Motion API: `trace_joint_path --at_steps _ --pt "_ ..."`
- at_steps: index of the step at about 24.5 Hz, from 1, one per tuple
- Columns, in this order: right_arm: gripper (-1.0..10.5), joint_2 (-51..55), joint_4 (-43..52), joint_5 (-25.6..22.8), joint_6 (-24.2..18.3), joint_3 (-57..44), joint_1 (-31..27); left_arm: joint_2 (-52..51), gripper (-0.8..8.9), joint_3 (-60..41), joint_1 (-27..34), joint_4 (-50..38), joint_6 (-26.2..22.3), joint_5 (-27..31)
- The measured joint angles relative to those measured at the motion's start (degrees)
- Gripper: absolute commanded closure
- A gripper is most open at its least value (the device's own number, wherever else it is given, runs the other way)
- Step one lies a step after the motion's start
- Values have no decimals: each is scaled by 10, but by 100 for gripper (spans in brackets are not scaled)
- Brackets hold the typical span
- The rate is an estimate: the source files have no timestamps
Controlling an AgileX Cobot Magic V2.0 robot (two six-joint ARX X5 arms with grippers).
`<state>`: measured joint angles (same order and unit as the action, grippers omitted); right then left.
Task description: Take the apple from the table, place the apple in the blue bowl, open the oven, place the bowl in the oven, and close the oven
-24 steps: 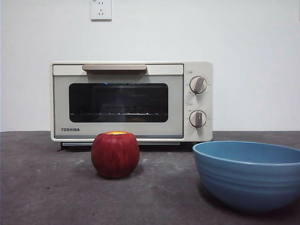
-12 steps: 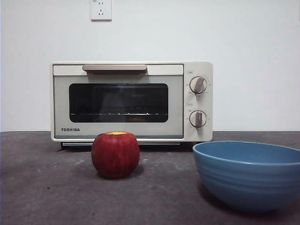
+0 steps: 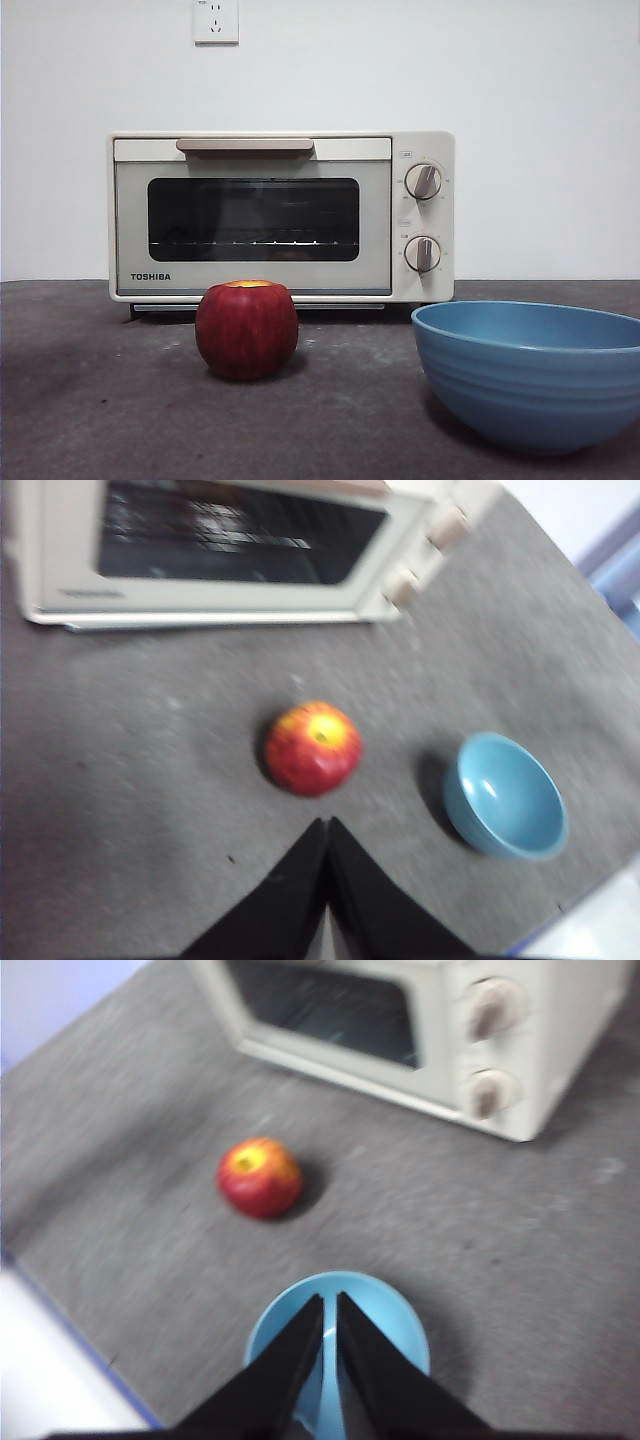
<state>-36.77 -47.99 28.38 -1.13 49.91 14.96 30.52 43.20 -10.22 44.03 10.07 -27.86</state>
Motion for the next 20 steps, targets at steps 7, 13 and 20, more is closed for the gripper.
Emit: trace_joint_path --at_steps 7,13,20 --pt "943 -17 -11 -21 -21 5 61 11 806 6 -26 8 -8 0" --pt "490 -18 0 -34 -21 5 71 11 806 6 -26 8 -12 0" --pt "446 -87 26 -59 15 5 90 11 806 6 -26 3 -12 0"
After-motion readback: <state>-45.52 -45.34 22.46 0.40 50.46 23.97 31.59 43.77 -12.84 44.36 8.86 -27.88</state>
